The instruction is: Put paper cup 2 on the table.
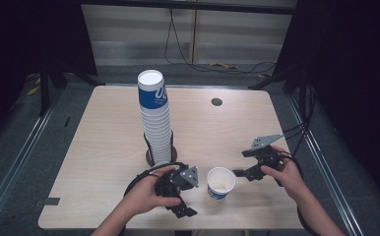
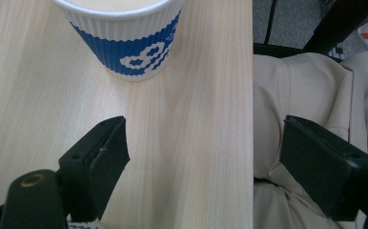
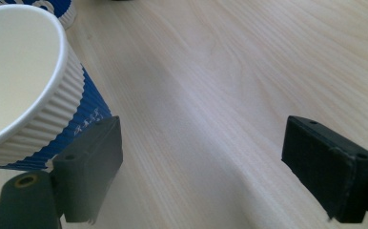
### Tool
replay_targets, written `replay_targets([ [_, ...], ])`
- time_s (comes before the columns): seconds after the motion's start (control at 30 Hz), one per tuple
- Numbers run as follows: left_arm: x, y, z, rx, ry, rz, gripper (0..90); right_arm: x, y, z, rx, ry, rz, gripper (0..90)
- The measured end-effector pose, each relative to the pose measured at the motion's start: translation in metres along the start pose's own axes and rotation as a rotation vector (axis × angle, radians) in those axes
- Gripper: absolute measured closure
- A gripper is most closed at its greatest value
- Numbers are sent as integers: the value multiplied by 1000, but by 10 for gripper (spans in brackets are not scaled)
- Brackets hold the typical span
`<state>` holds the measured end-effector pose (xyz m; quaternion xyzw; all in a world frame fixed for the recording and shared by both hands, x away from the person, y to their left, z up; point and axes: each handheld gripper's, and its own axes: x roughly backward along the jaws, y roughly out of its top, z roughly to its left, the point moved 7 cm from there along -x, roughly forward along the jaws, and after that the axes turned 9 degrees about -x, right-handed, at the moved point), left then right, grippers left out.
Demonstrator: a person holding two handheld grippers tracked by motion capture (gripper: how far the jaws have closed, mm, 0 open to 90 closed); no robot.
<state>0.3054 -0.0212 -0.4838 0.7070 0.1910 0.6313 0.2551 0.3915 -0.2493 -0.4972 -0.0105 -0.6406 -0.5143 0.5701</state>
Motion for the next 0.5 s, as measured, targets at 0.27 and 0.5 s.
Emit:
replay_targets([
  [0.27, -1, 0, -2, -6, 5, -31, 166, 0, -7, -1, -9, -11, -18, 132],
  [0.5, -1, 1, -1, -5, 5, -43, 166, 3, -8, -2, -29, -12, -53, 132],
])
